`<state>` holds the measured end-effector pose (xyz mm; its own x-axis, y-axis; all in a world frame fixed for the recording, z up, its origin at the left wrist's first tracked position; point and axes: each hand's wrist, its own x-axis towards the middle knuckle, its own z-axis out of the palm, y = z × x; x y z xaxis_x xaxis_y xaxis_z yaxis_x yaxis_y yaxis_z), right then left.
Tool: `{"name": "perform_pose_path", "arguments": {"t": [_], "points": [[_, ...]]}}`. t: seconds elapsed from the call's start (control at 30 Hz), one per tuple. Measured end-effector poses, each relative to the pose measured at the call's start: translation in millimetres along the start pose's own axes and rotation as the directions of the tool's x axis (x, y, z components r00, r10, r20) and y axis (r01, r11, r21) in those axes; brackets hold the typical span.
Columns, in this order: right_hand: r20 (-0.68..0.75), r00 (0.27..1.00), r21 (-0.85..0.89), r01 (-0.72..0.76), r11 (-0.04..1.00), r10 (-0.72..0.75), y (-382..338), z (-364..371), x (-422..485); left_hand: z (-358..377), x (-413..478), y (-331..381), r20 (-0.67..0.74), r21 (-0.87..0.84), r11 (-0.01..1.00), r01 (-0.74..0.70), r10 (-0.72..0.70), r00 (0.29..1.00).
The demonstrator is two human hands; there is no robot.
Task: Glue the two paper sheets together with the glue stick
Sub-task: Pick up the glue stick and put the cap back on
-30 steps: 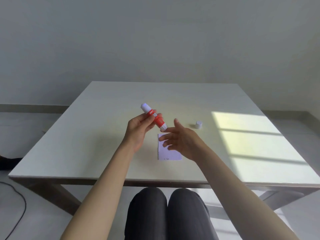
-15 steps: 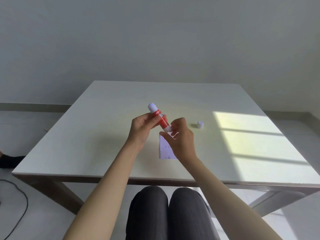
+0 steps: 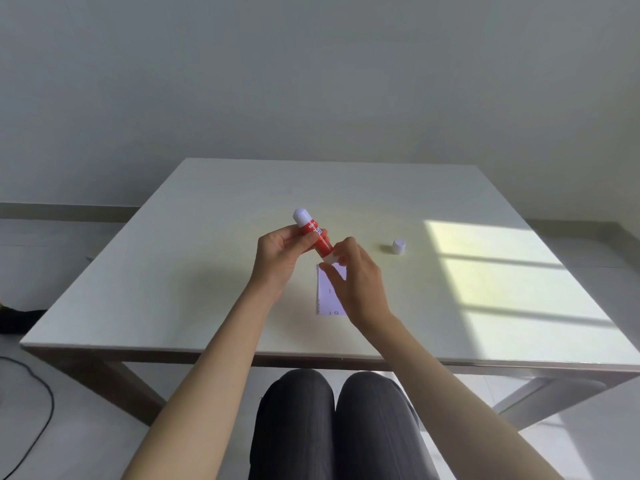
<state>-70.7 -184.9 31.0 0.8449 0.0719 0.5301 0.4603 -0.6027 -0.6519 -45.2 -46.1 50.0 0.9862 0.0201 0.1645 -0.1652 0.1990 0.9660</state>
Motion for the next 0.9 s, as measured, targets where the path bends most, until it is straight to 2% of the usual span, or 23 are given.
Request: {"name": "perform_pose_path", "arguments": {"t": [0.07,0.1,0.13,0.17,0.2,0.27,0.3,0.33,0.37,0.4,0.43,0.47,0.5,0.57,0.6,0.63,0.67,0.7,0.73,0.77,0.83,0.87,0.9], "points": [[0.081,0.961,0.284,-0.278,0.918,0.266,-3,-6,6,-2,0,-1,-0.005,-0.01,1.0,-0.002,0.002,1.0],[0.246,0.883,0.472,-0.47,0.746,0.4,-5,-9,11,-4,0,-1,-0.006,-0.013,1.0,-0.003,0.003,1.0],[0.465,0.764,0.593,-0.644,0.484,0.447,-5,-13,15,-5,-1,-2,-0.006,-0.012,1.0,-0.002,0.002,1.0],[0.644,0.647,0.608,-0.757,0.24,0.408,-5,-16,19,-6,-1,-2,-0.004,-0.011,1.0,0.0,0.0,1.0],[0.738,0.569,0.586,-0.807,0.074,0.362,-4,-20,21,-7,-1,-2,-0.003,-0.015,1.0,0.002,-0.002,1.0],[0.759,0.555,0.607,-0.792,-0.061,0.341,-4,-20,22,-7,-1,-1,-0.009,-0.032,0.999,0.004,-0.005,1.0],[0.702,0.615,0.658,-0.753,0.003,0.358,-5,-19,21,-6,0,-1,-0.021,-0.03,1.0,0.005,-0.006,1.0],[0.582,0.712,0.689,-0.688,0.226,0.392,-8,-16,18,-5,1,-2,-0.036,-0.022,1.0,0.008,-0.008,0.999],[0.393,0.828,0.604,-0.56,0.567,0.399,-9,-12,14,-4,1,-3,-0.05,-0.014,1.0,0.012,-0.012,0.999],[0.192,0.927,0.361,-0.373,0.855,0.323,-7,-7,9,-2,1,-4,-0.059,-0.012,1.0,0.017,-0.018,0.998],[0.076,0.982,0.119,-0.184,0.976,0.175,-6,-3,5,-1,1,-4,-0.065,-0.012,1.0,0.021,-0.022,0.998],[0.036,0.997,-0.005,-0.062,0.998,0.062,-5,-1,2,-1,2,-4,-0.067,-0.012,1.0,0.022,-0.022,0.998],[0.036,0.999,-0.017,-0.025,1.0,0.025,-5,1,2,-1,2,-4,-0.065,-0.009,1.0,0.019,-0.019,0.998],[0.115,0.975,0.184,-0.209,0.961,0.19,-3,-1,6,-2,1,-4,-0.06,-0.004,1.0,0.013,-0.013,0.998],[0.234,0.911,0.355,-0.405,0.843,0.34,-5,-6,12,-4,1,-3,-0.06,-0.004,1.0,0.012,-0.012,0.998],[0.416,0.8,0.514,-0.599,0.614,0.433,-4,-10,16,-5,1,-4,-0.061,-0.001,1.0,0.012,-0.012,0.998],[0.589,0.678,0.583,-0.733,0.351,0.44,-3,-13,20,-5,1,-3,-0.063,0.005,1.0,0.011,-0.011,0.998],[0.696,0.587,0.577,-0.8,0.163,0.414,-3,-16,23,-5,0,-3,-0.064,0.009,1.0,0.012,-0.012,0.998],[0.74,0.544,0.568,-0.82,0.066,0.396,-1,-17,23,-5,0,-2,-0.065,0.008,1.0,0.015,-0.015,0.998],[0.738,0.549,0.589,-0.808,0.023,0.393,-1,-17,22,-5,1,-2,-0.069,0.001,1.0,0.02,-0.019,0.997],[0.634,0.655,0.707,-0.707,0.036,0.41,-1,-11,19,-4,2,-2,-0.088,0.001,1.0,0.026,-0.026,0.996],[0.518,0.743,0.756,-0.629,0.179,0.425,-2,-8,15,-3,3,-2,-0.1,0.016,0.999,0.028,-0.026,0.995],[0.362,0.827,0.733,-0.538,0.417,0.431,-3,-5,11,-1,3,-2,-0.107,0.032,0.999,0.031,-0.028,0.994]]}}
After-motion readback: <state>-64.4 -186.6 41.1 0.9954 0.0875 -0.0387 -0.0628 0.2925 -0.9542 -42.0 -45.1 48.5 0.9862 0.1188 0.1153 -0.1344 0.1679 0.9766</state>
